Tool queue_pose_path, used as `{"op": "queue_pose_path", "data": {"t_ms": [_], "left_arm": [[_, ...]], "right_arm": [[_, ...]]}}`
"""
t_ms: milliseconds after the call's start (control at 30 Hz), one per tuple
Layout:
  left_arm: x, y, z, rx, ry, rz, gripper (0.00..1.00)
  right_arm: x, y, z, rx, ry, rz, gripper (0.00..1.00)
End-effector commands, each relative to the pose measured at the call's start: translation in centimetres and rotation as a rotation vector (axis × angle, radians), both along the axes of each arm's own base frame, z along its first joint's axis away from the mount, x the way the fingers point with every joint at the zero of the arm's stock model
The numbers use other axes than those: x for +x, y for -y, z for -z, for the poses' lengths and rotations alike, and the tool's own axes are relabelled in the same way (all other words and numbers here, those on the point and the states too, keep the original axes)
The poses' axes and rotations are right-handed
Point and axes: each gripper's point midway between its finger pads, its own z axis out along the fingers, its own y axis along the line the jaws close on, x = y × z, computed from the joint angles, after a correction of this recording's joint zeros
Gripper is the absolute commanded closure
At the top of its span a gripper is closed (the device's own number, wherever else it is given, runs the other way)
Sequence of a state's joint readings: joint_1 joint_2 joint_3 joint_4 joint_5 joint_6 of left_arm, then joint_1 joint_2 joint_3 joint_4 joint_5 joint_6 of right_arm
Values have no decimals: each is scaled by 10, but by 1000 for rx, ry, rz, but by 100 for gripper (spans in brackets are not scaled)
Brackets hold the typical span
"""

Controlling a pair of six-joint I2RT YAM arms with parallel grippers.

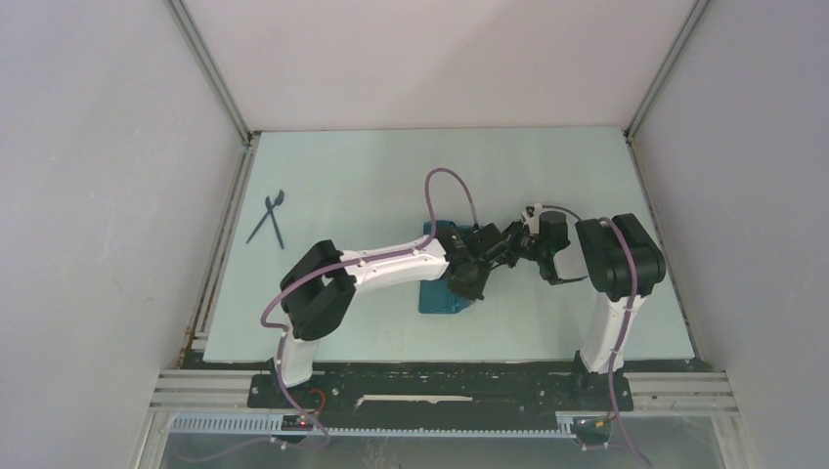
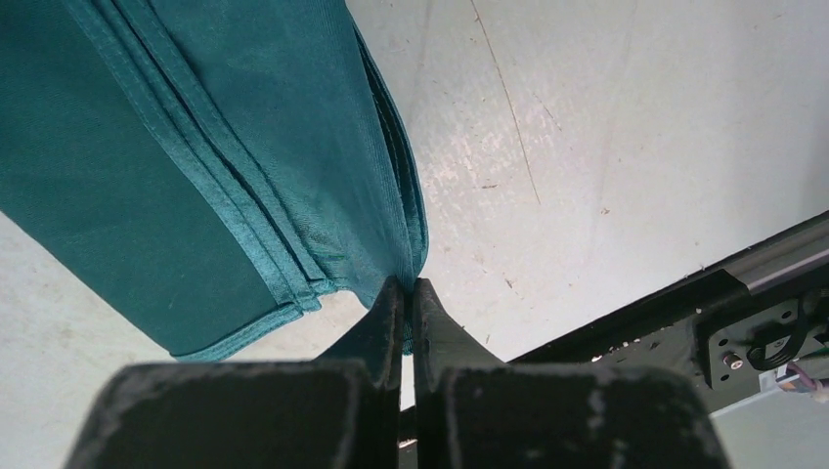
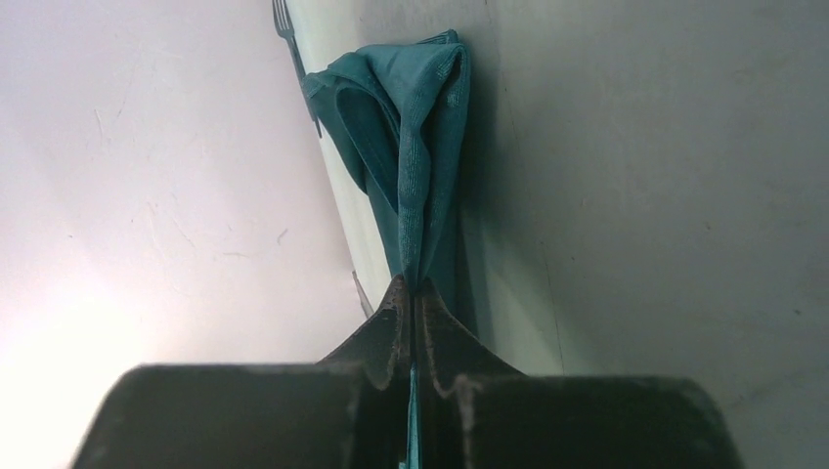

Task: Fold the napkin into a case and place the utensils inside
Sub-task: Pick up the 2/3-rectangle-folded napkin from the center of the board, then fold the 2/3-rectangle-folded napkin at the center of the board.

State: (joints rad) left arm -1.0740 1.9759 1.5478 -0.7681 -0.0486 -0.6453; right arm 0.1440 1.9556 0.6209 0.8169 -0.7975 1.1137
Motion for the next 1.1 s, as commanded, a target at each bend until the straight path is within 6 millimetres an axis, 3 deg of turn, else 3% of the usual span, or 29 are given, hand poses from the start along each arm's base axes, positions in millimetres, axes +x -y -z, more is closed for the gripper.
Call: {"op": "queue_pose_path", "data": {"t_ms": [0, 167, 467, 1067], "left_arm": [[1, 10, -22, -115, 12, 19, 100], [-1, 10, -21, -238, -26, -4, 100], [-2, -4, -15, -342, -35, -46, 100], [-7, -60, -10, -503, -9, -117, 100]], "right_arm": [[11, 2, -16, -8, 79, 14, 100], [12, -1, -13, -156, 90, -10, 100], [15, -24, -36, -319, 113, -55, 100], [22, -88, -46, -552, 112, -183, 100]]}}
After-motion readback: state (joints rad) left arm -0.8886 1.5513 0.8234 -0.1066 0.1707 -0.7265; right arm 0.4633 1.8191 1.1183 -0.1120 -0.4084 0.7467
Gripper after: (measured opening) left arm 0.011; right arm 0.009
